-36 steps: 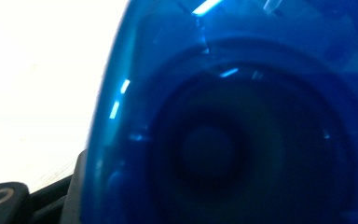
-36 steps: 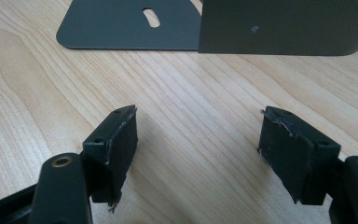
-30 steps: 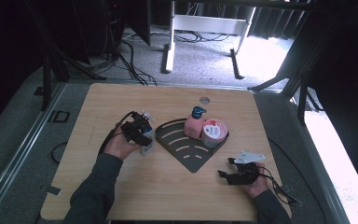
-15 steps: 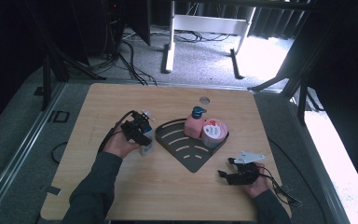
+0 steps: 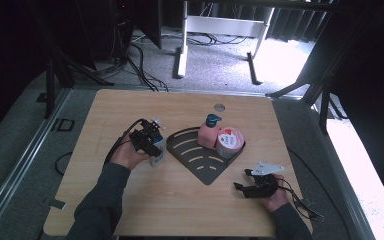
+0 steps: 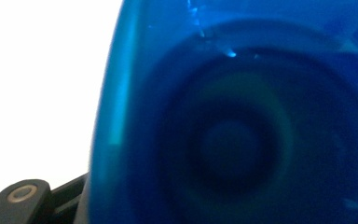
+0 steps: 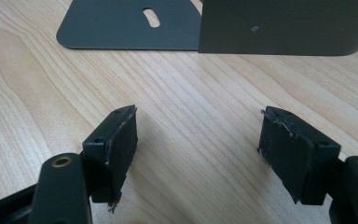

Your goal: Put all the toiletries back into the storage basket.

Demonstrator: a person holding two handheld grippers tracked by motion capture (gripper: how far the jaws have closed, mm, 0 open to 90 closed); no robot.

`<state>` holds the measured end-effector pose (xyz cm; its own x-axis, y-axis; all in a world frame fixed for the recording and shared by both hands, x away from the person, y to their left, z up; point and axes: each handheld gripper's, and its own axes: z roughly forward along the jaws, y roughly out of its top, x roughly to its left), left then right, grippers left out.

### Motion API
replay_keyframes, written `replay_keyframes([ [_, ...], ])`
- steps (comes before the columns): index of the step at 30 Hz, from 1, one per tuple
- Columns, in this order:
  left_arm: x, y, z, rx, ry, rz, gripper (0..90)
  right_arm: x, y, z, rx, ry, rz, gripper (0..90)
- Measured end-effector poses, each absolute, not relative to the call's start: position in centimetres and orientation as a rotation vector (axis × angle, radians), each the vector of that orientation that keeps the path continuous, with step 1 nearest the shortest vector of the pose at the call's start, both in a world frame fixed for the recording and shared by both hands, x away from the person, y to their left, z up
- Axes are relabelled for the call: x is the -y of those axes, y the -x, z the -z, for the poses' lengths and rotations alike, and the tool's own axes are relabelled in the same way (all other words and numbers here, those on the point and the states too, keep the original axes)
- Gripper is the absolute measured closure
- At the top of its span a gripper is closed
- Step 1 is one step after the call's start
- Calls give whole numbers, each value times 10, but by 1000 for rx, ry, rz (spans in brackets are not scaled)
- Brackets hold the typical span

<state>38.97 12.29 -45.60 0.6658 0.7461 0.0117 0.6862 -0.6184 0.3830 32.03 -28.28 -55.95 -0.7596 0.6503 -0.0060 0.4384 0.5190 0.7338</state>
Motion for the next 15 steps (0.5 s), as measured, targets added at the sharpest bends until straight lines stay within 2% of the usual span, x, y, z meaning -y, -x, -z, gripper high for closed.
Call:
replay_keyframes([
  [15, -124, -386, 445, -1160, -2472, -276, 549, 283, -320, 559, -2483, -914, -1082, 276],
])
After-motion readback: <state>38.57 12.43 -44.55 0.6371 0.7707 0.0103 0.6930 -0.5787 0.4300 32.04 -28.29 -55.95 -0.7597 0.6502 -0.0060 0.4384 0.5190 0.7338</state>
